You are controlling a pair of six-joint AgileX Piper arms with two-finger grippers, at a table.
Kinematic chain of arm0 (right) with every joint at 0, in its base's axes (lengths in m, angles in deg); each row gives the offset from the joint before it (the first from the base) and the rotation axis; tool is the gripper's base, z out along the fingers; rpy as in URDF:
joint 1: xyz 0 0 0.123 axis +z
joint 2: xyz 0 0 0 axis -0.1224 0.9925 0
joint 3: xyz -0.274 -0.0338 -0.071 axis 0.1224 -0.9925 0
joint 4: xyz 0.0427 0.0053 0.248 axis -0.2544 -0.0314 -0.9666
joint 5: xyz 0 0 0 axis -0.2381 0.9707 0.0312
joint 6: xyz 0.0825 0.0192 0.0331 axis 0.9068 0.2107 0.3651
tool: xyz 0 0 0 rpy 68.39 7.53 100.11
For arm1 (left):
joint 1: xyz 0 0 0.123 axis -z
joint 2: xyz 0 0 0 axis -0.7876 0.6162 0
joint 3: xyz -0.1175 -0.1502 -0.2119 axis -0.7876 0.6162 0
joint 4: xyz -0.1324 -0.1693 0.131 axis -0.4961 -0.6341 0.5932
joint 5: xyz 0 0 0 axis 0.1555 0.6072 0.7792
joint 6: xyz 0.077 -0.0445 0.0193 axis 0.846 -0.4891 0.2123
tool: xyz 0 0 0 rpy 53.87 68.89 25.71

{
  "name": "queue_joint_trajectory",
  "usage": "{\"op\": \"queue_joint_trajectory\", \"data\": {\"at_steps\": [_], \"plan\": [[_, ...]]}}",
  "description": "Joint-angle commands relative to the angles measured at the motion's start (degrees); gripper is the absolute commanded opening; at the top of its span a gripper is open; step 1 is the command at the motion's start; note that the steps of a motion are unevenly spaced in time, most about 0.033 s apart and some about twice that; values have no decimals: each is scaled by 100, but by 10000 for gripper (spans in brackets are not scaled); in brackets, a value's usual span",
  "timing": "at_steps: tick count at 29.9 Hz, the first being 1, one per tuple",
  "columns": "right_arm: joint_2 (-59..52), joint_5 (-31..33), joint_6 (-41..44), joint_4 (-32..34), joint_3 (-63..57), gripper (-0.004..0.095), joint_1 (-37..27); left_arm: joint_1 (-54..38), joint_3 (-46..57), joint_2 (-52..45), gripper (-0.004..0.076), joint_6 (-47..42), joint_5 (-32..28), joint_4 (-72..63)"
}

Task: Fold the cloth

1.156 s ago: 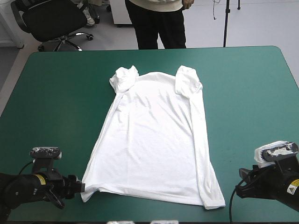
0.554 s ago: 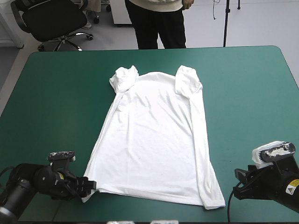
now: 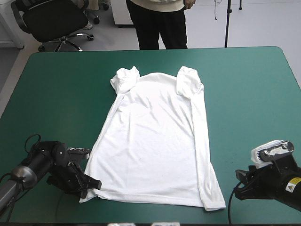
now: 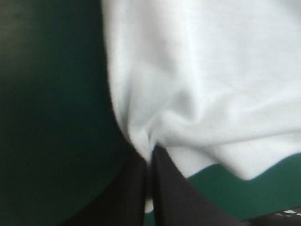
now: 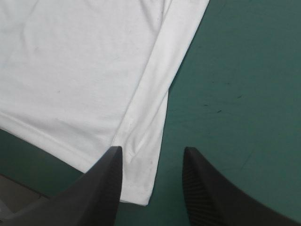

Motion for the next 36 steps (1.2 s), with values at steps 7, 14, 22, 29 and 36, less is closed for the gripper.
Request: {"op": "queue_joint_trajectory", "data": {"at_steps": [7, 14, 22, 29, 36], "plan": [[946, -9, -519, -170, 143, 387, -15, 63, 256, 276, -17, 131, -820, -469], [1231, -72, -664, -228, -638, 387, -15, 63, 256, 276, -17, 131, -955, -454], [1231, -688, -798, -591, -1731, 387, -15, 63, 256, 276, -17, 203, -944, -441], [1517, -1022, -992, -755, -1871, 390, -15, 63, 256, 276, -17, 229, -944, -441], [2177, -1299, -885, -743, -1871, 411, 530, 63, 256, 276, -17, 229, -954, -441]]}}
